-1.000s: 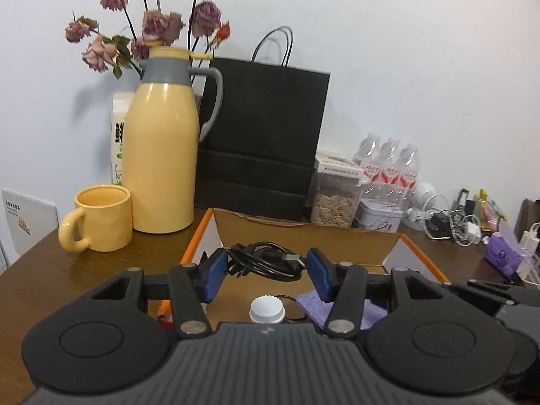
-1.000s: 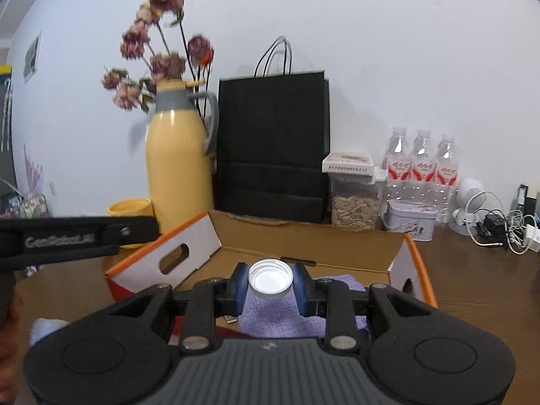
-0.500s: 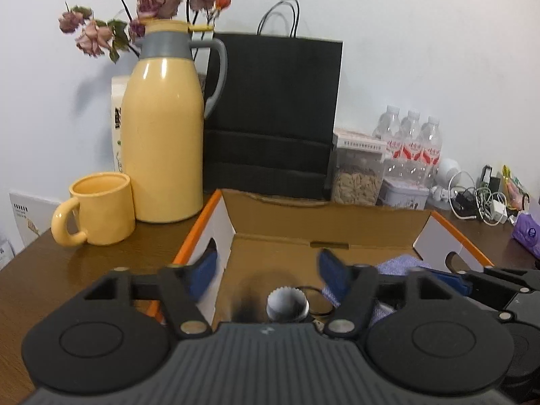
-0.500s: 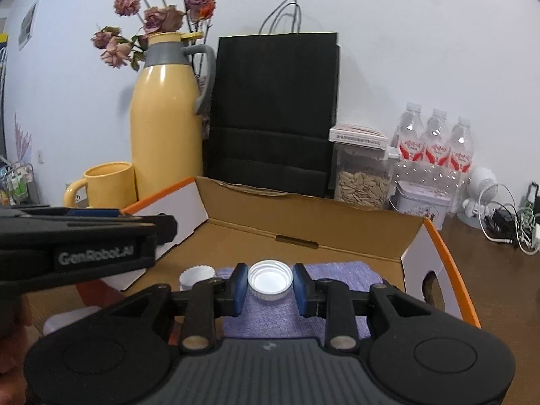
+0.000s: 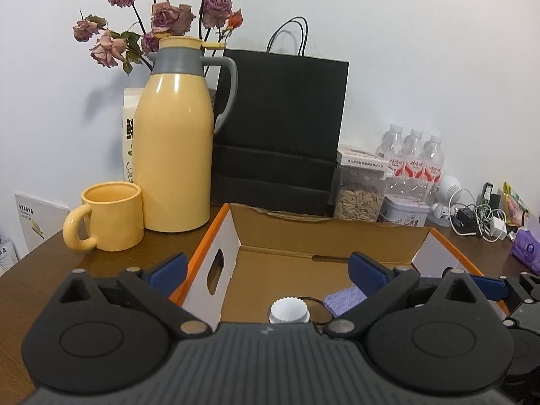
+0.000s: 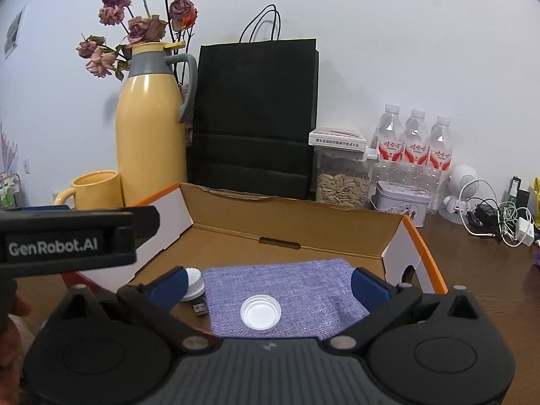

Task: Organize objects
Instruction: 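Lower the black cable and white cap into the box and open both grippers, then grasp the yellow-white plush toy with the right gripper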

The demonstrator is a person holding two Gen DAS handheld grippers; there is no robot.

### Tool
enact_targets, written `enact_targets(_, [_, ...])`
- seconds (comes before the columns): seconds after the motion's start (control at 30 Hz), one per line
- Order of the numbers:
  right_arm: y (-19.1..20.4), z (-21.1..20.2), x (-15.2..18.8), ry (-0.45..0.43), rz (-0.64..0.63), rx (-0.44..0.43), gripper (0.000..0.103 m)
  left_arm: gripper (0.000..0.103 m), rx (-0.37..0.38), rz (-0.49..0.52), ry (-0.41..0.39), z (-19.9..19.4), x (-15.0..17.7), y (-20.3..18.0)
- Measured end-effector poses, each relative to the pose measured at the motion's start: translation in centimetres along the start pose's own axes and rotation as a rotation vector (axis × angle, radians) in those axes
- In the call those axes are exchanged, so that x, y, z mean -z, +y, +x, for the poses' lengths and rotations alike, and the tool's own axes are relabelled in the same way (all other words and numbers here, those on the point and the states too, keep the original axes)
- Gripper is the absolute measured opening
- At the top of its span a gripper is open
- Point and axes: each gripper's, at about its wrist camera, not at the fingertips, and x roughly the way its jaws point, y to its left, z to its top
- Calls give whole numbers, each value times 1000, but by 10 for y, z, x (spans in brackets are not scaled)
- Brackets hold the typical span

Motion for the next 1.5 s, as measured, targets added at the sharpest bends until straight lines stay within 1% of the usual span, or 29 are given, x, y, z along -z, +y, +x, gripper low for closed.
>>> enact_targets(0.17, [-2, -20, -8, -16, 29, -5, 103, 103, 9, -18, -33, -19, -9, 0])
enact_targets(0.37, [-9, -55, -11, -56, 33, -10, 103, 103, 16, -65, -44, -44, -16, 13])
enact_targets(0.5, [-16, -80, -7, -74, 24, 3, 103, 103, 13, -64, -42, -62, -16, 23])
enact_targets(0.63, [-23, -99, 1, -70, 19, 14, 103, 103, -6, -49, -33, -79, -13, 34])
enact_targets(0.87, [-36, -129, 26, -32, 2, 36, 103, 103, -41, -33, 5, -104, -1, 58])
enact_targets(1.1, [-48, -153, 53, 15, -22, 57, 103, 103, -73, -4, 54, -125, 19, 79])
enact_targets(1.23, [-53, -163, 70, 53, -39, 71, 103, 103, -77, 21, 86, -137, 36, 92])
enact_targets(1.4, [-62, -169, 93, 108, -30, 86, 103, 103, -87, 9, 125, -148, 55, 107])
enact_targets(1.5, [-67, -167, 99, 132, -21, 95, 103, 103, -94, 3, 147, -152, 63, 113])
